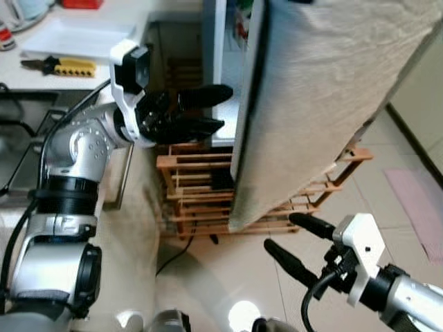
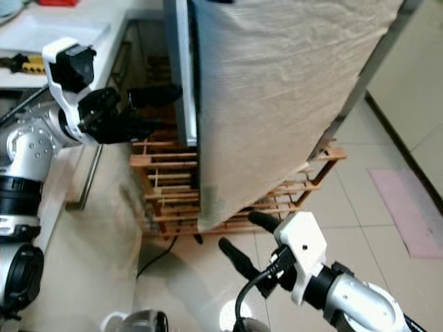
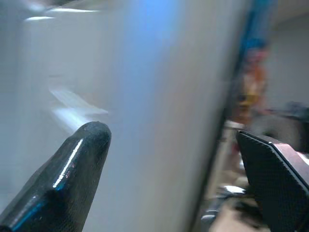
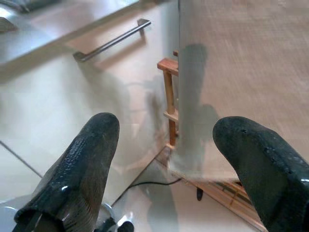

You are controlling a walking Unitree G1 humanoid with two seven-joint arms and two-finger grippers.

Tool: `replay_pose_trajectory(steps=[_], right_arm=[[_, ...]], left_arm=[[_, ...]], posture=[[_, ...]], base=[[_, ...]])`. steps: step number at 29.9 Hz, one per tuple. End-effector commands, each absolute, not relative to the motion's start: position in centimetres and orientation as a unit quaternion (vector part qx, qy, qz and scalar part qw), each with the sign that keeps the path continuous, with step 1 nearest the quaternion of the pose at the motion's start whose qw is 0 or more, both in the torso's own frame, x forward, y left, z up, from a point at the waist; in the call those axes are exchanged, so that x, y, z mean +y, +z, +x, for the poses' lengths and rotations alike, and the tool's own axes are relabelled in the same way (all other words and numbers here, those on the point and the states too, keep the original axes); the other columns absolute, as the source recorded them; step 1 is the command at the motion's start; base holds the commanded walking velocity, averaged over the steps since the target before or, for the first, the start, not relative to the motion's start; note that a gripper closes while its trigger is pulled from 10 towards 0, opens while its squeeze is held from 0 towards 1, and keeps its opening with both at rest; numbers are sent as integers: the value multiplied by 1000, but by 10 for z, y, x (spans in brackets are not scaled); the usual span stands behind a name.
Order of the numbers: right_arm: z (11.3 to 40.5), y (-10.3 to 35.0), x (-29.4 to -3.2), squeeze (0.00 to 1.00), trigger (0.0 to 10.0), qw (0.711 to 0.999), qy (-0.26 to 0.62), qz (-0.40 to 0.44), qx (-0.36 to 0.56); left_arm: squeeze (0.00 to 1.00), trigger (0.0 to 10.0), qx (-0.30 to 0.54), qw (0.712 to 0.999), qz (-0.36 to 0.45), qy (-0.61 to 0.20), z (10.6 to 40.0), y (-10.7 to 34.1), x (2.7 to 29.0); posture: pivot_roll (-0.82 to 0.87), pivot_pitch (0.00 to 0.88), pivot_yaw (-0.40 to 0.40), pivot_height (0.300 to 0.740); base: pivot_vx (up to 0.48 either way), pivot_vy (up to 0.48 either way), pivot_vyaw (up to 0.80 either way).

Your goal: Restocking fridge

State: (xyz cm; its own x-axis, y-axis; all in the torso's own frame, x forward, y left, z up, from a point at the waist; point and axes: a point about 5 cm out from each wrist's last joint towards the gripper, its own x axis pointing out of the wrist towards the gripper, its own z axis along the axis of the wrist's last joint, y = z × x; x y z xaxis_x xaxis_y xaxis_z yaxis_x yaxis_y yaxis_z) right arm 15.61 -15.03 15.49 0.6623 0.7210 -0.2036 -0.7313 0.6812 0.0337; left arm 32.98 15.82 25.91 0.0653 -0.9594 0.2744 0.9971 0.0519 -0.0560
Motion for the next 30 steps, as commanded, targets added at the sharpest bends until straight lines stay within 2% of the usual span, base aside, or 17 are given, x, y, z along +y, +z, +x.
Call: replay_pose_trajectory(steps=[1,2,5,6,7,11,12,14,17,21,22,24,25,26,27,30], right_arm=[[155,145,-152,0,10000,908,400,-26,121],[155,145,-152,0,10000,908,400,-26,121],[165,125,-152,0,10000,918,370,-37,140],[165,125,-152,0,10000,918,370,-37,140],[175,117,-142,0,10000,928,341,-39,142],[186,118,-130,0,10000,937,319,-38,134],[190,121,-126,0,10000,938,319,-37,130],[201,124,-116,0,10000,940,316,-40,121],[222,119,-112,0,10000,956,252,-71,130],[234,116,-110,0,10000,968,201,-78,125],[245,117,-108,0,10000,979,147,-80,116],[253,117,-108,0,10000,984,110,-83,109],[253,117,-108,0,10000,984,110,-83,109],[263,117,-104,0,10000,990,53,-75,108],[263,117,-104,0,10000,990,53,-75,108],[276,105,-100,0,10000,984,-20,-107,143]], left_arm=[[0,10000,-84,773,-105,-621,331,254,172],[0,10000,-84,773,-105,-621,331,254,172],[0,10000,-91,822,-119,-549,329,249,184],[0,10000,-91,822,-119,-549,329,249,184],[0,10000,-104,840,-137,-515,329,248,190],[0,10000,-132,858,-175,-464,335,247,197],[0,10000,-136,871,-179,-438,340,245,199],[0,10000,-118,912,-150,-362,354,237,197],[0,10000,-77,949,-56,-300,366,226,175],[0,10000,-74,952,-26,-296,365,224,159],[0,10000,-78,948,-23,-308,362,225,148],[0,10000,-80,944,-22,-318,359,225,142],[0,10000,-80,944,-22,-318,359,225,142],[0,10000,-78,944,-20,-320,358,223,139],[0,10000,-78,944,-20,-320,358,223,139],[0,10000,-75,948,2,-308,358,219,139]], posture=[[-103,121,-5,740],[-103,121,-5,740],[-101,122,-4,740],[-101,122,-4,740],[-102,121,-4,740],[-98,119,-7,740],[-96,118,-9,740],[-95,116,-12,740],[-92,110,-16,740],[-90,107,-18,740],[-89,107,-17,740],[-86,107,-20,740],[-86,107,-20,740],[-83,107,-20,740],[-83,107,-20,740],[-79,105,-21,740]], base=[[0,0,0],[0,0,0],[0,0,0],[0,0,0],[0,0,0],[0,0,0],[0,0,0],[0,0,0],[0,0,0],[0,0,0],[0,0,0],[0,0,0],[0,0,0],[0,0,0],[0,0,0],[0,0,0]])
